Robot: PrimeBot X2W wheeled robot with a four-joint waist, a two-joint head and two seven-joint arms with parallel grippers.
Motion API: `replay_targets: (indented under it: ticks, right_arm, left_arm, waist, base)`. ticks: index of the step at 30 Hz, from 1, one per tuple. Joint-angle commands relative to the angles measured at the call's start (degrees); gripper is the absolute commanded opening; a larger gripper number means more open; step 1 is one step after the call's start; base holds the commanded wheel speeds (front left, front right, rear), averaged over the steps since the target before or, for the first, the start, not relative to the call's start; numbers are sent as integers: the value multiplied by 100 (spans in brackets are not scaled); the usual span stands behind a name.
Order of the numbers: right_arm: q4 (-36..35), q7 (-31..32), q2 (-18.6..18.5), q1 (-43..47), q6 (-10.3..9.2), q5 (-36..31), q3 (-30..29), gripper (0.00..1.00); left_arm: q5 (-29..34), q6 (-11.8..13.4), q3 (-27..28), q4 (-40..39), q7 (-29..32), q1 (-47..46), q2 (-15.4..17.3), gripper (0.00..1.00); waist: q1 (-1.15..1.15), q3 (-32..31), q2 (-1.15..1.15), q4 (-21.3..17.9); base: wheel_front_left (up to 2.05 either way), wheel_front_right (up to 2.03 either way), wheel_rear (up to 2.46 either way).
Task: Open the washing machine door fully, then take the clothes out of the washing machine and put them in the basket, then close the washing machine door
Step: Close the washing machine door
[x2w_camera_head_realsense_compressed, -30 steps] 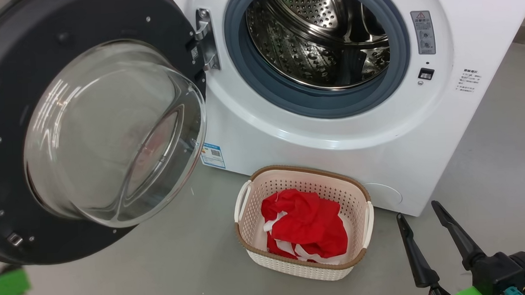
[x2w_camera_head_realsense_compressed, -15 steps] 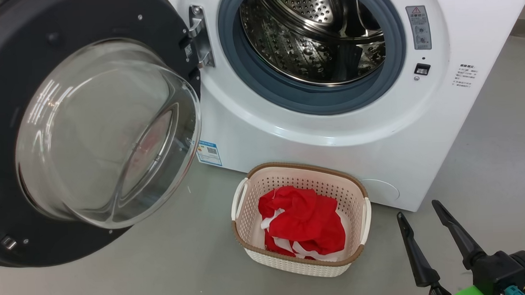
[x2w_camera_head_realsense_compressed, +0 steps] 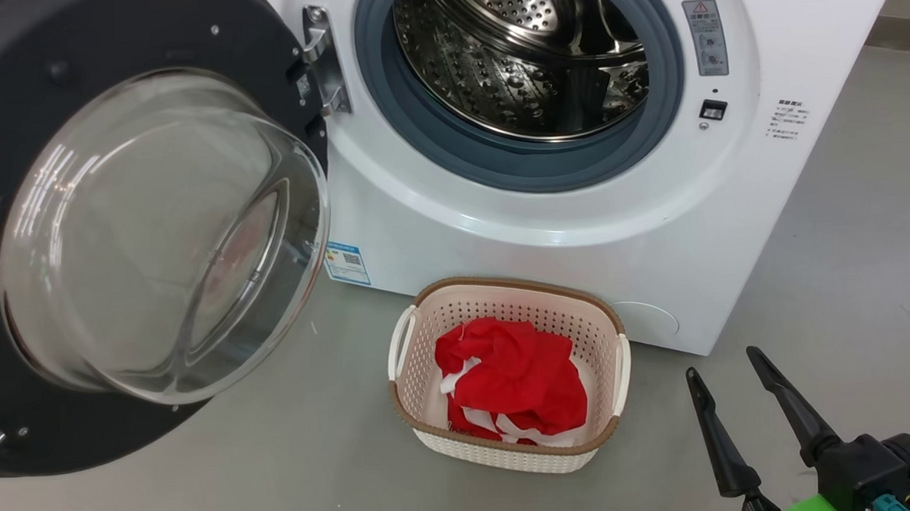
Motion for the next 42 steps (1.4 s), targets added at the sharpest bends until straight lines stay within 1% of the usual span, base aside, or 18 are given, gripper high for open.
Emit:
replay_targets:
  ticks: [1, 6, 10, 16, 28, 30, 35, 42]
  right_arm:
    - [-142, 5, -81, -272, 35, -46, 153, 100]
    - [-182, 43, -81, -289, 35, -74, 168, 100]
    - [-206, 69, -81, -314, 35, -89, 181, 100]
    - [-199, 63, -81, -298, 35, -88, 175, 100]
    - [-206, 1, -81, -226, 35, -26, 142, 100]
    - [-197, -16, -81, -215, 35, -10, 147, 100]
    - [-176, -48, -81, -203, 35, 11, 154, 100]
    - [-134, -93, -81, -188, 35, 33, 154, 100]
  left_arm:
    - [-120, 42, 120, 82, 189, -249, 431, 0]
    - [-244, 107, 109, 686, 567, -415, 646, 0]
    - [-241, 82, 43, 1071, 760, -435, 785, 0]
    - [-299, -128, -47, 1460, 1000, -378, 797, 0]
    - [-370, -395, -294, 1557, 1662, -146, 757, 0]
    - [-425, -463, -327, 1518, 1831, -86, 705, 0]
    - [-457, -513, -387, 1405, 2026, 89, 621, 0]
    - [-732, -570, -278, 1093, 2328, 326, 382, 0]
  waist:
    - [0, 18, 0, -36]
    - [0, 48, 0, -120]
    - [0, 76, 0, -184]
    - [0, 63, 0, -243]
    - [0, -30, 0, -171]
    - [0, -46, 0, -159]
    - [0, -64, 0, -140]
    - [0, -102, 0, -131]
  base:
    - [0, 0, 0]
    - [0, 0, 0]
    - [0, 0, 0]
    - [0, 0, 0]
    - [0, 0, 0]
    - [0, 0, 0]
    - [0, 0, 0]
    - [0, 0, 0]
